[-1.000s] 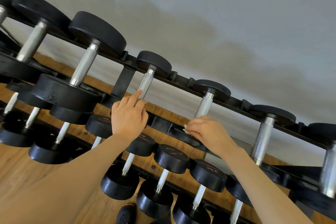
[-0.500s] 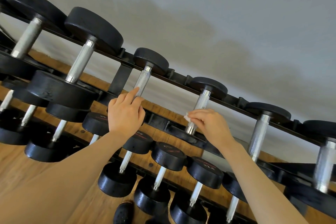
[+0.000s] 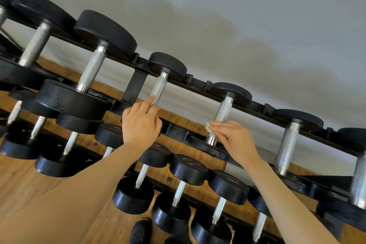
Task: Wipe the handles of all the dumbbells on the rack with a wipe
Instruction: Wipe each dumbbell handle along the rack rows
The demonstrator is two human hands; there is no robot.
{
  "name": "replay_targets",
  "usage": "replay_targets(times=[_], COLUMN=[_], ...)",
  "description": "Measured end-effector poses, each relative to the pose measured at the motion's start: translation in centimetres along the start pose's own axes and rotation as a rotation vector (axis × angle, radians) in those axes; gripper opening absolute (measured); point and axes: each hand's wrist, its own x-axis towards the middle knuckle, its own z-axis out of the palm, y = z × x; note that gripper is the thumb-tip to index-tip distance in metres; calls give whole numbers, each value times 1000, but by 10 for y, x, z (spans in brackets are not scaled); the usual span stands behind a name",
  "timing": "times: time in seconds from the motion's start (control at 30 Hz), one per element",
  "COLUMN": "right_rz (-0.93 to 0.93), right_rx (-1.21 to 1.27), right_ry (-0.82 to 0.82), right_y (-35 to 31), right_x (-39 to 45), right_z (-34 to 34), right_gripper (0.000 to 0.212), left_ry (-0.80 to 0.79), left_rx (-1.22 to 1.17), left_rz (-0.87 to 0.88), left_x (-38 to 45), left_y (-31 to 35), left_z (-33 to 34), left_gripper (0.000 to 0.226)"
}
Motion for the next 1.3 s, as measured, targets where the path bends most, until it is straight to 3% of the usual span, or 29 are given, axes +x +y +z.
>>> replay_targets(times=[0.1,0.37,0.57,0.8,1.07,1.2,1.3], right_rz=[-18,191,180,273,260,309,327], right_rx=[20,-48,43,125,371,342,271], right_ry=[-52,217,211,292,82,-124,-158], right_y=[1,18,6,11,-7,-9,-15], right_x=[-6,21,-10,15,-22,-17,-14], right_z=[0,-2,11,8,12,1,-2], right_gripper=[28,23,31,24,21,20,20], left_ry=[-6,-50,-41,-33,-74,-118,-133], left_rx=[7,6,24,32,21,15,-18], left_rz=[-2,-10,-10,5,-40,-24,-31], left_x=[-1,0,0,0,0,0,0], left_y=[-1,0,-1,-1,1,1,3], left_z=[-1,-3,-1,-1,-2,-7,-12], left_gripper=[23,22,26,34,21,24,24])
